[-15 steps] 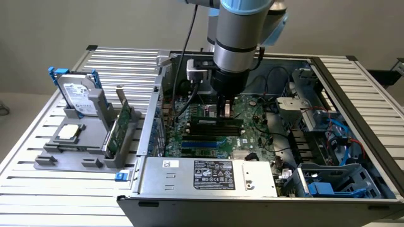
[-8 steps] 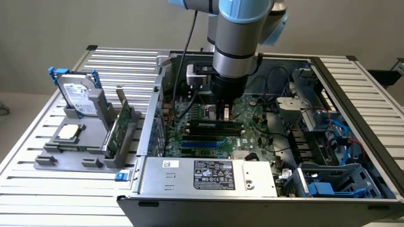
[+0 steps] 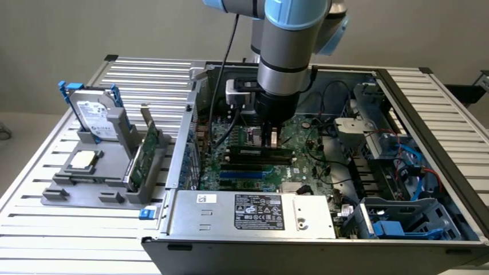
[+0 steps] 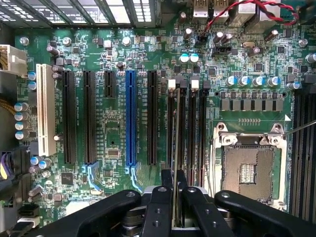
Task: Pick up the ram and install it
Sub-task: 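Insert the ram into the slot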
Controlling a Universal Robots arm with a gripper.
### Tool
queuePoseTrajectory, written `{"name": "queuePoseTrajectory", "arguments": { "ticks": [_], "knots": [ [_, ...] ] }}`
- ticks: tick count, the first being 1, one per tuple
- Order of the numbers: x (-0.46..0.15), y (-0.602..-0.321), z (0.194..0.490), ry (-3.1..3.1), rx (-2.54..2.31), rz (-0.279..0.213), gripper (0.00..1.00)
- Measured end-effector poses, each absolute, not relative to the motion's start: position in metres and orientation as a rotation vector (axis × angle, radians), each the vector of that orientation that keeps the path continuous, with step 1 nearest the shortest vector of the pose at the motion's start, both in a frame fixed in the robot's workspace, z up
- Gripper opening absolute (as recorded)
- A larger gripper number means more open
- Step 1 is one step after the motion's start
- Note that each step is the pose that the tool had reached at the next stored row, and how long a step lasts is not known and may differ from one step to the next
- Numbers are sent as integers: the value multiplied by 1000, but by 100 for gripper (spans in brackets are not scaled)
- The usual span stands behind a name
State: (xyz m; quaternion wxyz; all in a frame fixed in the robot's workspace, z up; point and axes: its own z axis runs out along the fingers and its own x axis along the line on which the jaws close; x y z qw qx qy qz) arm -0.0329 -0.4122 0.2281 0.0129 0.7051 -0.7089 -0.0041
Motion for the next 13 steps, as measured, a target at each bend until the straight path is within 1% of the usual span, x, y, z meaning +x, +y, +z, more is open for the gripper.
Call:
{"name": "queuePoseTrajectory", "arguments": {
  "ticks": [7, 13],
  "knots": [
    [-33, -414, 228, -2203, 2225, -37, 15],
    [-33, -418, 228, -2200, 2232, -40, 15]
  ]
}}
